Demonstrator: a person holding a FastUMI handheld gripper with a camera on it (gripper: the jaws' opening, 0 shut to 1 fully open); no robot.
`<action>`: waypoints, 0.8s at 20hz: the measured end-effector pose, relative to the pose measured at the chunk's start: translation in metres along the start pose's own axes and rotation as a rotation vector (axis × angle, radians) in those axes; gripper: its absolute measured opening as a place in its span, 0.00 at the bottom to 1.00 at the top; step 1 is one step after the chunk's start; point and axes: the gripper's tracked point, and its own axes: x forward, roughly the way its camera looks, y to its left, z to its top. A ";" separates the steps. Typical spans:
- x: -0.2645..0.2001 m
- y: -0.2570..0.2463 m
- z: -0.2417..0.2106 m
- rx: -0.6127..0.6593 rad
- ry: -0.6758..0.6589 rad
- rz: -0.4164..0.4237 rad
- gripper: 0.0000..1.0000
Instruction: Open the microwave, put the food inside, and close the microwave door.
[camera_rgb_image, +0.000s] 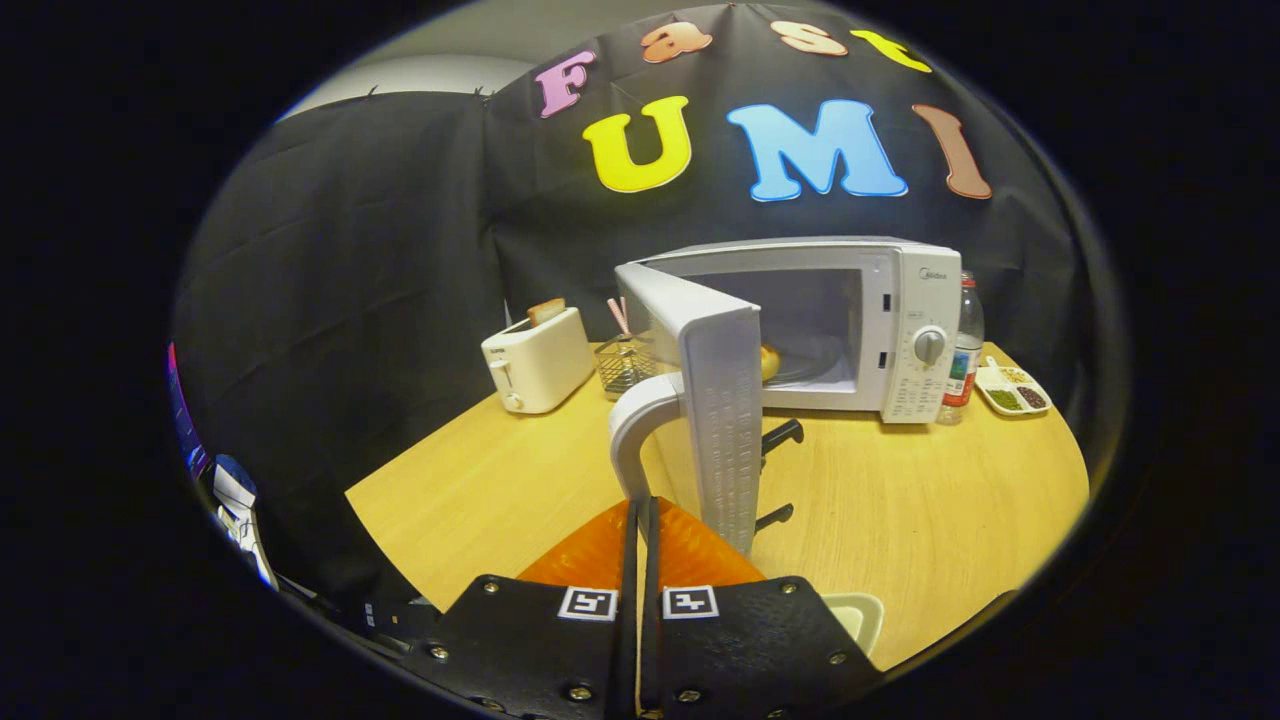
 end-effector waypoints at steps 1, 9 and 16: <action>0.001 -0.014 0.001 0.014 0.001 -0.024 0.03; 0.034 -0.122 0.034 0.160 -0.009 -0.199 0.03; 0.077 -0.184 0.063 0.189 -0.036 -0.297 0.03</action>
